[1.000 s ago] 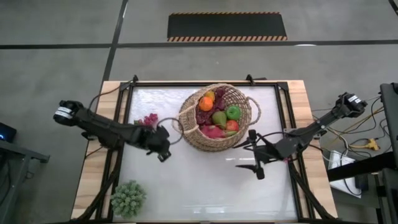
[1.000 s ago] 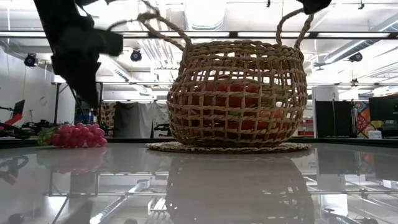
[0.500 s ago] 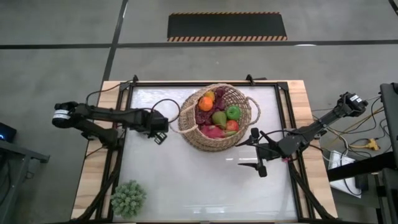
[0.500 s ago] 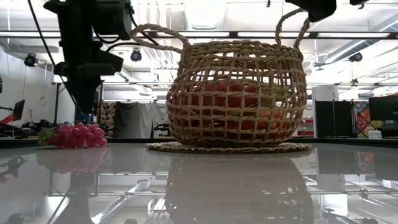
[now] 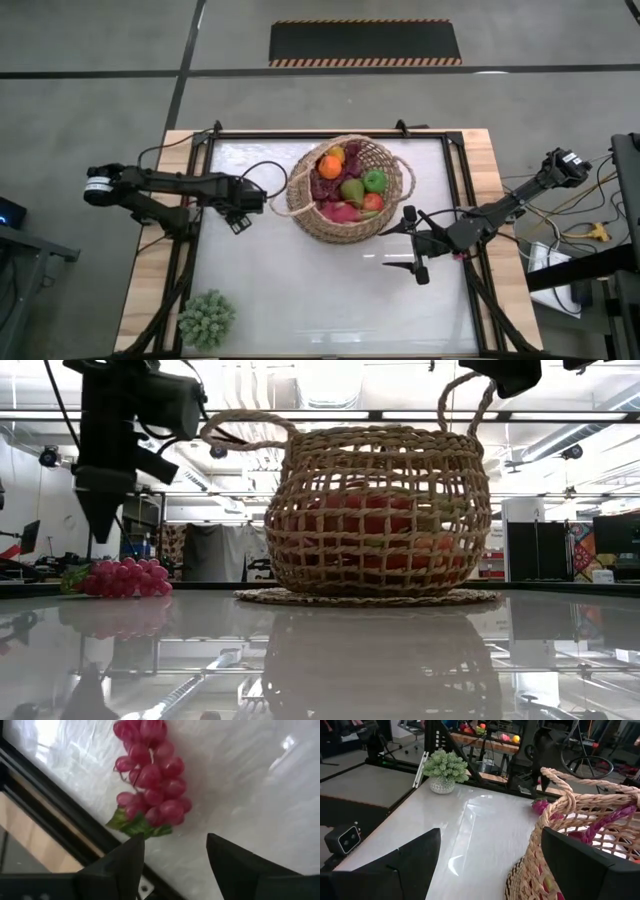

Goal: Build produce basket
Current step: Put the purple grapes into the brown basket

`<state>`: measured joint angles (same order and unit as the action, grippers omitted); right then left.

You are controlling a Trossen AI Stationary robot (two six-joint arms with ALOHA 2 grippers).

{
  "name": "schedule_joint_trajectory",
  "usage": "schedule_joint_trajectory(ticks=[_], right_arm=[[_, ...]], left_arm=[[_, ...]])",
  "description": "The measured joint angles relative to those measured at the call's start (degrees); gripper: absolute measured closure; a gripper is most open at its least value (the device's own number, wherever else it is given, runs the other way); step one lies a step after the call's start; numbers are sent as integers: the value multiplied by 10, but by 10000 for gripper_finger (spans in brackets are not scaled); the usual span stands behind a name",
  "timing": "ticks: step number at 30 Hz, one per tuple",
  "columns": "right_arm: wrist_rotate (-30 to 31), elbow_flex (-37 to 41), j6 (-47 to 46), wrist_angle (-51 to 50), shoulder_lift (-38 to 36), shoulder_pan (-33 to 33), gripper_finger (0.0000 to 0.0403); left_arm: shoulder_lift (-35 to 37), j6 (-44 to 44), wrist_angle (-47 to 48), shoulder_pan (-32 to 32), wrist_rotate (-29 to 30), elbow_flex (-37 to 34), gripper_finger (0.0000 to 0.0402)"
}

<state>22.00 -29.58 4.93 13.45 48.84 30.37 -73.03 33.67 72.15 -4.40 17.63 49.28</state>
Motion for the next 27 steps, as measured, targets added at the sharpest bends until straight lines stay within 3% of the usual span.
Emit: schedule_joint_trajectory(ticks=[8,15,20,27], right_arm=[[0,0,0,-5,0,0,76],[0,0,0,-9,0,0,76],[0,0,0,-9,0,0,76],[0,0,0,-9,0,0,76]], left_arm=[[20,-26,-1,0,1,5,200],[102,-40,-31,-10,76,19,200],[147,-14,-42,-35,78,-11,200],[143,-10,-113,-50,73,-72,200]])
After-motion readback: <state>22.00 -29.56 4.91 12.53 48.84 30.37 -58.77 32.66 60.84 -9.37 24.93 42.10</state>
